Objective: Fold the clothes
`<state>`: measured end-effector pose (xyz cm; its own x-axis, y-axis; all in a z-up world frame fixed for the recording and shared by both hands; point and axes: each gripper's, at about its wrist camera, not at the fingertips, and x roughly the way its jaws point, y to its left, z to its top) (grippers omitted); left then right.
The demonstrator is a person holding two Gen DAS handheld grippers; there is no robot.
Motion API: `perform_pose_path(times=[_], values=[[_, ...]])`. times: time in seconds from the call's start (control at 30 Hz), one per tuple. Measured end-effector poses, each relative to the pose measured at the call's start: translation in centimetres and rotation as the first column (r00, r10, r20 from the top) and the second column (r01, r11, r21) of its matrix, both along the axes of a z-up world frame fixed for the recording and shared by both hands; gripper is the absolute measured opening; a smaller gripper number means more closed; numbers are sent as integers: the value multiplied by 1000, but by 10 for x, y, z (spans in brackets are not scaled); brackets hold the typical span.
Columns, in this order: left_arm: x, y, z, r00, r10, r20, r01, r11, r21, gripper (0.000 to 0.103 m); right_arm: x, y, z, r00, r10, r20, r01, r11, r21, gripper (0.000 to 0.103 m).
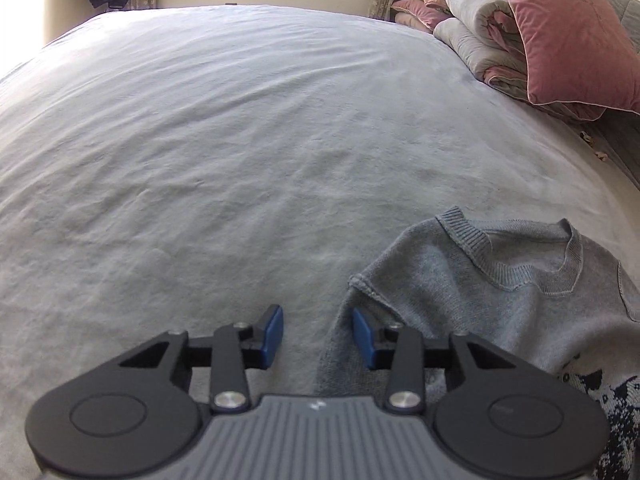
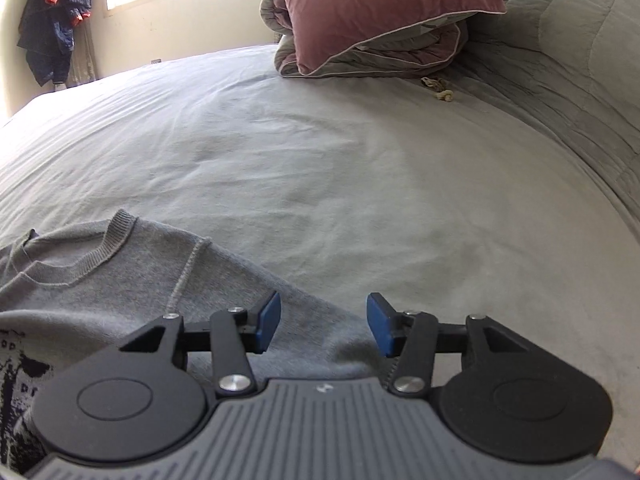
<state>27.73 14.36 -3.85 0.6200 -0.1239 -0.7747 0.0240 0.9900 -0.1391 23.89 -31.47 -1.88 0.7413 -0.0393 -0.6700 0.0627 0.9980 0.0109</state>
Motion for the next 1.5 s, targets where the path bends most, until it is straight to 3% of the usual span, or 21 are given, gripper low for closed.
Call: perform_pose_path(times=[0.17,0.2,0.23,0.27,0.33,0.43,0.67,0.77,0.9,1.0,1.1,1.13,1.17,1.23,1.33,1.37,1.4,1.5], values=[[3,-11,-2,998,-57,-22,56,998,-35,3,27,22,-18,997,70,-19,-70,998,7,52],[3,-13,0,998,-56,-18,55,998,-21,3,31,27,-23,996,82,-27,-82,997,3,52],[3,-15,2,998,-54,-14,54,999,-6,2,34,32,-29,995,92,-25,-92,996,-4,44],[2,-17,3,999,-52,-10,52,999,9,2,34,36,-31,995,103,-12,-103,995,-12,26],[4,-21,12,999,-39,25,36,996,86,1,34,43,-30,993,120,-2,-120,993,-13,5],[11,-24,25,993,-27,115,1,975,222,1,34,52,-24,991,131,22,-128,988,-87,3],[37,-28,44,969,3,248,-95,927,362,1,46,51,-4,991,79,111,-65,990,-122,2],[48,-29,31,975,18,221,-101,924,370,1,52,57,0,987,83,141,-62,987,-149,2],[62,-30,14,982,40,183,-108,919,379,2,64,62,-9,990,95,106,-76,983,-168,2],[68,-24,2,988,39,147,-87,938,335,8,70,62,-20,992,109,66,-97,983,-158,3],[70,-14,2,987,40,155,-80,963,256,20,73,56,-19,990,123,69,-117,990,-84,15],[70,-11,1,987,41,158,-77,970,230,23,74,53,-18,989,128,74,-124,991,-53,24],[71,-8,1,986,42,161,-74,976,203,23,76,51,-17,988,135,79,-134,991,-16,42],[70,-6,1,983,49,176,-80,982,174,23,79,48,-16,986,141,85,-145,989,34,48],[67,-10,1,974,68,214,-106,980,171,20,88,56,-22,986,160,48,-162,985,53,45],[66,-11,1,971,74,227,-115,979,170,10,89,61,-25,985,171,40,-172,984,41,24],[65,-12,1,967,81,240,-124,978,169,3,88,67,-28,980,193,38,-194,981,24,13],[61,-16,1,955,100,278,-149,975,164,1,83,85,-28,974,214,68,-210,975,-69,9]])
